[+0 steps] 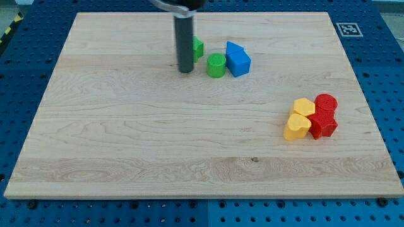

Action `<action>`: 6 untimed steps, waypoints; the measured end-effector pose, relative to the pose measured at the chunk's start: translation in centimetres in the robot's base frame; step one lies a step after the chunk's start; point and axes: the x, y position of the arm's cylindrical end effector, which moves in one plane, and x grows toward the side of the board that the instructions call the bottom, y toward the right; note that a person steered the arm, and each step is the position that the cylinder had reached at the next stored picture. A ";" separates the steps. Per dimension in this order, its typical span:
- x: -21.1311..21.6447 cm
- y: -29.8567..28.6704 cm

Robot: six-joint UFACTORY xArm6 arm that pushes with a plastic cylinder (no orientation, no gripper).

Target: Move the green star above the green circle

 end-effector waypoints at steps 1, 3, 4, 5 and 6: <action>-2.5 -5.7; -7.6 -3.2; -4.6 2.1; -2.7 4.4; -2.7 4.5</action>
